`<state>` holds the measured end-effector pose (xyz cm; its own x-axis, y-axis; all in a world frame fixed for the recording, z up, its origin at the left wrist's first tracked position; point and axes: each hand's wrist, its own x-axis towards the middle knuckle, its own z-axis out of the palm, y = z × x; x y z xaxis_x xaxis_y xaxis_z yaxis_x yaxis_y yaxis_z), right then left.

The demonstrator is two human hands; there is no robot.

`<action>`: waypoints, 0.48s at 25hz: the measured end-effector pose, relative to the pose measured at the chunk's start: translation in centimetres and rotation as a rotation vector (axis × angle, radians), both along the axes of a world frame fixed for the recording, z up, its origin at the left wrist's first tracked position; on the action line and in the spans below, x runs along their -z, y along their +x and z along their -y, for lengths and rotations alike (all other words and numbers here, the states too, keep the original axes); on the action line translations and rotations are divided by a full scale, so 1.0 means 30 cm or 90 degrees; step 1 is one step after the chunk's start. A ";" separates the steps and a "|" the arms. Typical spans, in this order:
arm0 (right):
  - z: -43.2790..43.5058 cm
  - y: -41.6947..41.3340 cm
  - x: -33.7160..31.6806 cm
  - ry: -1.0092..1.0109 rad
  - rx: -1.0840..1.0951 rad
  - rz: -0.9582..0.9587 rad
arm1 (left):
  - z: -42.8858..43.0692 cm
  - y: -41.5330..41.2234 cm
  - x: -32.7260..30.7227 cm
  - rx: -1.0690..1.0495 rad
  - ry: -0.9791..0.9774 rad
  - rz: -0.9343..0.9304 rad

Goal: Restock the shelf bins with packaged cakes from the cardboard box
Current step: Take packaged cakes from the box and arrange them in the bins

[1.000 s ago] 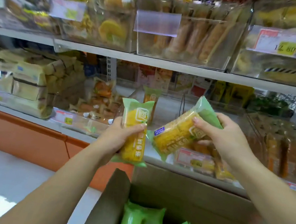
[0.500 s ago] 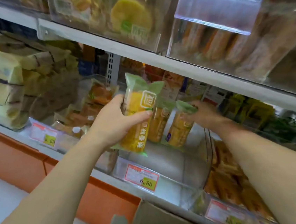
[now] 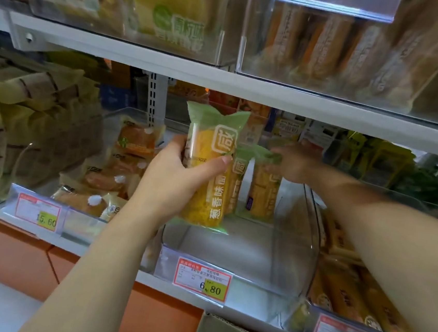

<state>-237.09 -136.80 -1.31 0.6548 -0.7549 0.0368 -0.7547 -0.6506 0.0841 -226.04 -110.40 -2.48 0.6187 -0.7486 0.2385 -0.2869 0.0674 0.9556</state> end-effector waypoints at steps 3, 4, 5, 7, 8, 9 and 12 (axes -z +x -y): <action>0.002 0.005 0.025 0.012 -0.019 0.028 | 0.018 -0.022 0.019 0.004 0.027 0.019; -0.002 0.007 0.045 -0.002 -0.016 0.042 | 0.023 -0.027 0.024 0.001 0.040 0.038; -0.022 0.005 0.050 -0.025 -0.010 0.050 | 0.028 -0.030 0.028 0.000 0.054 0.062; -0.057 0.000 0.035 -0.090 0.001 0.023 | 0.032 -0.032 0.032 0.002 0.082 0.104; -0.075 -0.006 0.017 -0.131 0.004 0.011 | 0.032 -0.033 0.033 0.006 0.095 0.120; -0.108 -0.014 -0.014 -0.142 0.005 0.046 | 0.033 -0.033 0.035 0.008 0.105 0.134; -0.266 -0.064 -0.121 0.326 -0.055 0.451 | 0.038 -0.028 0.045 0.011 0.125 0.168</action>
